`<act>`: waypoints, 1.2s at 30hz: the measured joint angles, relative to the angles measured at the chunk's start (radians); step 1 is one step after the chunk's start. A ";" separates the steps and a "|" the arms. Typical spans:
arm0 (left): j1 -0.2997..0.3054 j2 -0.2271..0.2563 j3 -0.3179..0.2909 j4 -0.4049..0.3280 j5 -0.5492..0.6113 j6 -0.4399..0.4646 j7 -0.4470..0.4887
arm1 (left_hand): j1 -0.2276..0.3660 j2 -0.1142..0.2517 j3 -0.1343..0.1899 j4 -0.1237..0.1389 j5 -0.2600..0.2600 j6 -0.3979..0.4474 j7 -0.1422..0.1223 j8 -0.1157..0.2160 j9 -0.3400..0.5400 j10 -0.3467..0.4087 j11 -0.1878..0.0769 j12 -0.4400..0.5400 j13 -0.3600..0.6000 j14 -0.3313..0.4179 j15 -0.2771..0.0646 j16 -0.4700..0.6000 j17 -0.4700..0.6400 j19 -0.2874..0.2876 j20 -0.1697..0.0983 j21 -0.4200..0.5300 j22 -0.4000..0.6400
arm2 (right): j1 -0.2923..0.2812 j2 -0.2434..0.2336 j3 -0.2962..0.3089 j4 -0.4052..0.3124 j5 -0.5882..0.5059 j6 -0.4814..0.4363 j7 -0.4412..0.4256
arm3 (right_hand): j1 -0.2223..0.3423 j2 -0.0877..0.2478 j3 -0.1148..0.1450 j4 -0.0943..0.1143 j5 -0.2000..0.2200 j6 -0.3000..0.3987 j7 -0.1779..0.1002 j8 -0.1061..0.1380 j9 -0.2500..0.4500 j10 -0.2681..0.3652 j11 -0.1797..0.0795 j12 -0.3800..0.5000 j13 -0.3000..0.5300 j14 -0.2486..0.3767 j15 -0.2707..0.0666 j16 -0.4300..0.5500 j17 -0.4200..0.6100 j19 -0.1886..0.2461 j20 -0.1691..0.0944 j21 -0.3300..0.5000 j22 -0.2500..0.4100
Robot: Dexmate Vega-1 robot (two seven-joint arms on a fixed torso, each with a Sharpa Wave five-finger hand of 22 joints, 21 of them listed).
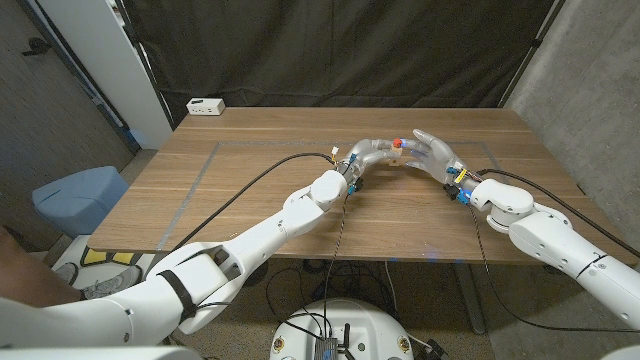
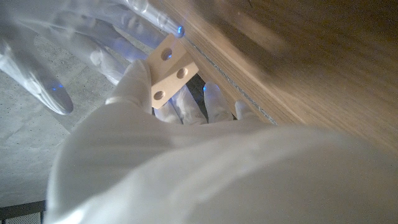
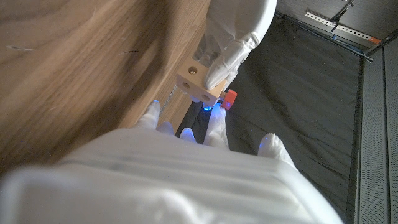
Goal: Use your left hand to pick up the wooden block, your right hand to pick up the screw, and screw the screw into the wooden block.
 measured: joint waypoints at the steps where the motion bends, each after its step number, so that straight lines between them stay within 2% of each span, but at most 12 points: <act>1: 0.000 0.000 0.000 -0.001 0.000 0.000 0.000 | 0.000 0.000 0.000 0.000 0.000 0.000 0.000 0.000 0.000 0.000 0.000 0.000 0.000 0.000 0.000 0.000 0.000 0.000 0.000 0.000 0.000 | 0.000 0.000 0.000 0.000 0.000 0.000 -0.001 | 0.000 0.000 0.000 0.000 0.000 0.000 0.000 0.000 0.000 0.000 0.000 0.001 0.000 0.000 0.000 0.000 0.000 0.000 0.000 0.000 0.000; 14: 0.009 0.005 0.000 -0.021 0.001 0.008 0.006 | 0.000 0.000 0.000 0.000 0.001 0.000 0.000 0.000 0.000 0.000 0.000 0.000 0.000 0.000 0.000 0.000 0.000 0.000 0.000 0.000 0.000 | -0.020 -0.013 0.012 -0.018 0.000 0.001 -0.007 | 0.000 0.000 0.000 0.000 0.000 0.028 0.004 0.008 0.001 0.013 -0.012 0.004 0.000 0.000 0.000 0.006 0.000 0.000 0.000 0.000 0.000; 36: 0.012 0.007 0.000 -0.029 0.003 0.016 0.008 | 0.000 0.000 0.000 0.000 0.001 0.000 0.000 0.003 0.000 0.000 0.000 0.000 0.000 0.000 0.000 0.000 0.000 0.000 0.000 0.000 0.000 | -0.036 -0.027 0.021 -0.036 0.004 -0.003 -0.011 | 0.000 0.000 0.004 0.004 0.000 0.073 0.009 0.016 0.001 0.045 -0.016 0.008 0.000 0.004 -0.004 0.014 -0.005 0.000 0.000 0.000 0.000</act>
